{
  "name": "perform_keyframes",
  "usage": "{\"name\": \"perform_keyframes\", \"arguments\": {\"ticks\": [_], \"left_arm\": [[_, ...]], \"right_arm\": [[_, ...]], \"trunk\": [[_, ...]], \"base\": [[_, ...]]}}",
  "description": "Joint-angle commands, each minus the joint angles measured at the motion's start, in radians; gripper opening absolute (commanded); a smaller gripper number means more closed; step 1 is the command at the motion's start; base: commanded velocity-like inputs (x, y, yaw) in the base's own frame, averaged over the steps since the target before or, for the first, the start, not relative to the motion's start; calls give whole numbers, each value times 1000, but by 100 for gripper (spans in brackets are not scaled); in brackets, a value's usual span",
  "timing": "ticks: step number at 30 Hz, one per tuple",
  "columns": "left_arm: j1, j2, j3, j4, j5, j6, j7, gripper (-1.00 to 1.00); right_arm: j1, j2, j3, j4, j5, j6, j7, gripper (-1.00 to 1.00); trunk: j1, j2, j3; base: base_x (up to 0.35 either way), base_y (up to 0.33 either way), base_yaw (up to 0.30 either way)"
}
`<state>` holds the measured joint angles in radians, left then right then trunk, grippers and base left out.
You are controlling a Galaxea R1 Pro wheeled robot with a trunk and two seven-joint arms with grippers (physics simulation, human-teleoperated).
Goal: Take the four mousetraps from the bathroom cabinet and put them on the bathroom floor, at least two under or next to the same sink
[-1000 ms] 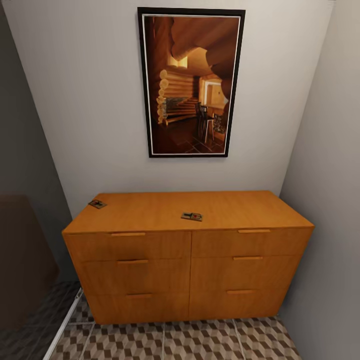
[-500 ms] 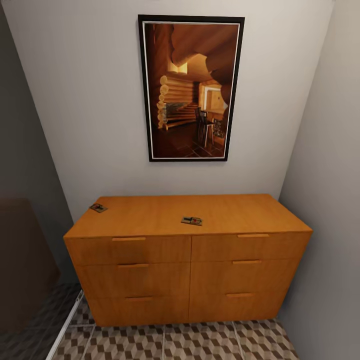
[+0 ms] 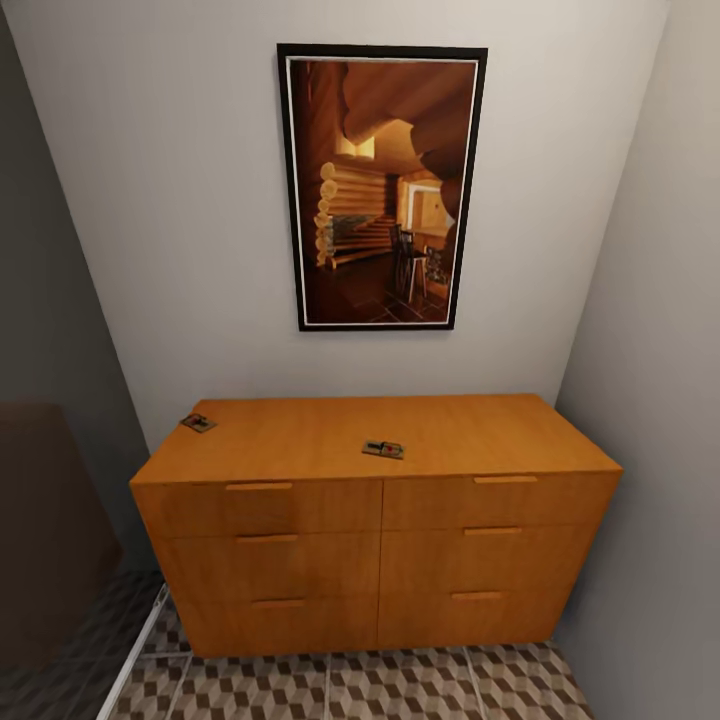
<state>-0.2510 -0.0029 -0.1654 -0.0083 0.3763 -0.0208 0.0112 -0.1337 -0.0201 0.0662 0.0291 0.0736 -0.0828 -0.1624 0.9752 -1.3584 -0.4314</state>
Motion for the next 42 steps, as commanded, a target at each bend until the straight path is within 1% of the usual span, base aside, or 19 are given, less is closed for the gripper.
{"name": "perform_keyframes", "arguments": {"ticks": [1, 40, 42], "left_arm": [[-1, 0, -8, 1, 9, -2, 1, 100], [-1, 1, -8, 1, 9, -3, 1, 100], [-1, 1, -8, 1, 9, -4, 1, 100]], "right_arm": [[-1, 0, 6, 3, 8, -3, -5, 100], [-1, 0, 6, 3, 8, -3, -5, 100], [-1, 0, 6, 3, 8, -3, -5, 100]], "trunk": [[-4, 7, 2], [-154, 280, 124], [-154, 280, 124]], "base": [[0, 0, 0], [0, 0, 0], [0, 0, 0]]}}
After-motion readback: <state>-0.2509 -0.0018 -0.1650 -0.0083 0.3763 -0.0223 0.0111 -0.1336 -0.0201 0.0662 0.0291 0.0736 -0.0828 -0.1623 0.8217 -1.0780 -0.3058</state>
